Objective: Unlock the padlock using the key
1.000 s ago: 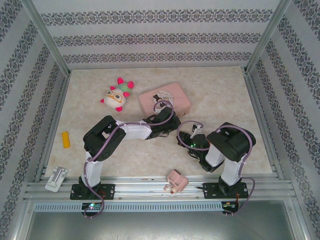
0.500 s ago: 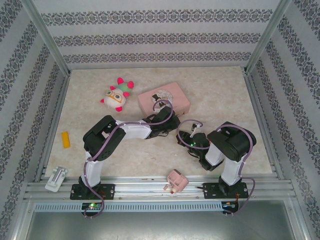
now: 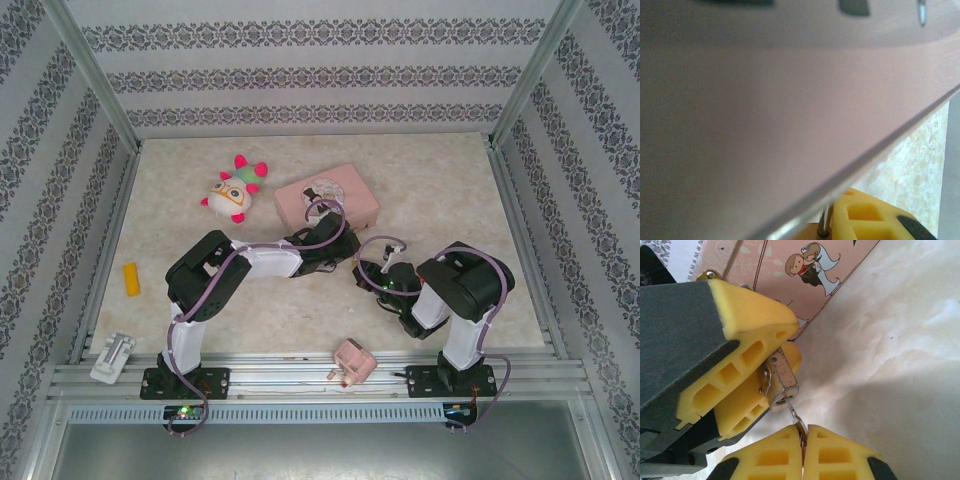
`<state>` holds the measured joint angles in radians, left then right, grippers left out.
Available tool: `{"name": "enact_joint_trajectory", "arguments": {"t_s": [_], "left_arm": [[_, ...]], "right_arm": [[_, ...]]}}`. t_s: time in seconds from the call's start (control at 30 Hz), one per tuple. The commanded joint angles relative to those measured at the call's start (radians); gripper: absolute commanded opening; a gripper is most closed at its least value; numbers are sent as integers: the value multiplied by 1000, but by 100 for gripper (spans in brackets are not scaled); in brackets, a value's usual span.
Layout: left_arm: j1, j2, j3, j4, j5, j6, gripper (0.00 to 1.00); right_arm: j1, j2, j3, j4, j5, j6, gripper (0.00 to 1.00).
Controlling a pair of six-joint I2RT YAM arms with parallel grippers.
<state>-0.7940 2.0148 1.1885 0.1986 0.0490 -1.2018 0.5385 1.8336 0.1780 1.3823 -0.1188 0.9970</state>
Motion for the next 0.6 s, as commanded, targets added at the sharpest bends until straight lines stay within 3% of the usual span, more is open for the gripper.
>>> {"name": "enact_joint_trajectory", "arguments": {"t_s": [0.0, 0.57], "left_arm": [[6, -51, 14, 50, 23, -31, 11], [6, -48, 6, 72, 32, -42, 11]], "right_arm": [[-19, -26, 21, 2, -25, -21, 0], [-49, -68, -2, 3, -76, -66, 0]]}}
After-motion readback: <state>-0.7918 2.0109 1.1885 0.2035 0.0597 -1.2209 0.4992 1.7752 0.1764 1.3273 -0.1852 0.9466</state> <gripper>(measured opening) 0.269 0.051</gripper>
